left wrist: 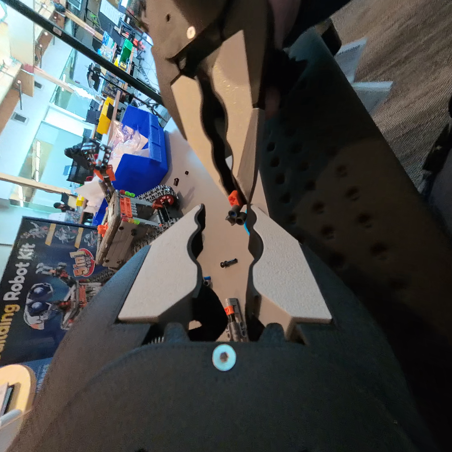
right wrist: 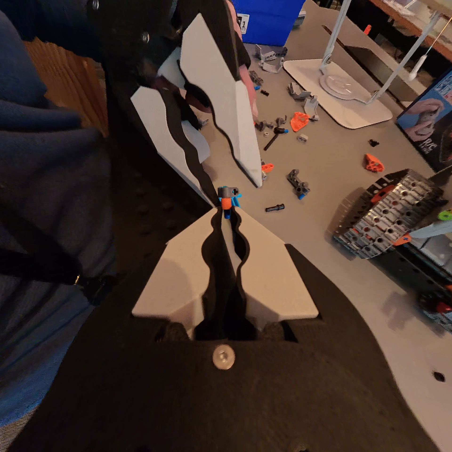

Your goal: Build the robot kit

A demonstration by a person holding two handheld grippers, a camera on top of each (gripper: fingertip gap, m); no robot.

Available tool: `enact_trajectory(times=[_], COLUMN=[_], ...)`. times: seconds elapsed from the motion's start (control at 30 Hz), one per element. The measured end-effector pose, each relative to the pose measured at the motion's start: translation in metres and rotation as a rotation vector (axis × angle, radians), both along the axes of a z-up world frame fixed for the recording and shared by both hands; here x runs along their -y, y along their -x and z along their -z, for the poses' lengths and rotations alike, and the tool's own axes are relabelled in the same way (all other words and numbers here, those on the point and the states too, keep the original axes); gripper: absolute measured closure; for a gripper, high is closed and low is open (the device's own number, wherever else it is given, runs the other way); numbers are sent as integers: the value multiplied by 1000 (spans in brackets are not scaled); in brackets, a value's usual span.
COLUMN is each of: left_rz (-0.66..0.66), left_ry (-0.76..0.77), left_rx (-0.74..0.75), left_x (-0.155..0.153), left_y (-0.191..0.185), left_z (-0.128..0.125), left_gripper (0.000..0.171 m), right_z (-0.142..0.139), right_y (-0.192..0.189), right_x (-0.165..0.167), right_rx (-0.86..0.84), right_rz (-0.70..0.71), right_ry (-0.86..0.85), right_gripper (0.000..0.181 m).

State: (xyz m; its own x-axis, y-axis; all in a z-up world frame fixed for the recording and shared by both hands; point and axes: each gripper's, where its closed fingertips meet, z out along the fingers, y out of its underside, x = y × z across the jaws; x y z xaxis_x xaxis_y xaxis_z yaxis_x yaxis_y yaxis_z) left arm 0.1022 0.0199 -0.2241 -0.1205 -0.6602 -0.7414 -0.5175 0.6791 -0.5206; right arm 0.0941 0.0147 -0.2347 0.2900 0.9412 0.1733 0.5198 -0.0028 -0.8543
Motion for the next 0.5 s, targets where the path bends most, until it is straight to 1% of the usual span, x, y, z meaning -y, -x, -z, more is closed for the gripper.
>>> enact_trajectory(times=[0.03, 0.1, 0.13, 0.2, 0.27, 0.3, 0.37, 0.43, 0.5], left_rz=[5, 31, 28, 19, 24, 19, 10, -2, -11], left_ry=[-17, 9, 25, 66, 101, 155, 288, 462, 600], left_rx=[-16, -27, -14, -12, -29, -29, -8, -2, -9], left_x=[1, 6, 5, 3, 0, -2, -7, -13, -18], left_y=[-1, -5, -8, -16, -24, -28, -35, -41, -47], left_z=[3, 8, 7, 7, 8, 9, 8, 8, 11], left_gripper=[142, 159, 159, 160, 162, 165, 166, 166, 166], right_z=[2, 1, 0, 0, 0, 0, -2, 0, 4], right_y=[-1, -7, -10, -18, -26, -30, -41, -49, -56], right_x=[0, 0, 0, -3, -6, -8, -15, -19, -25], right_rx=[-4, -40, -48, -42, -38, -45, -64, -62, -36], right_rz=[0, 0, -1, 13, 27, 35, 58, 66, 83], right_ry=[23, 72, 98, 93, 120, 135, 162, 191, 209], right_gripper=[177, 177, 177, 177, 176, 173, 174, 171, 174])
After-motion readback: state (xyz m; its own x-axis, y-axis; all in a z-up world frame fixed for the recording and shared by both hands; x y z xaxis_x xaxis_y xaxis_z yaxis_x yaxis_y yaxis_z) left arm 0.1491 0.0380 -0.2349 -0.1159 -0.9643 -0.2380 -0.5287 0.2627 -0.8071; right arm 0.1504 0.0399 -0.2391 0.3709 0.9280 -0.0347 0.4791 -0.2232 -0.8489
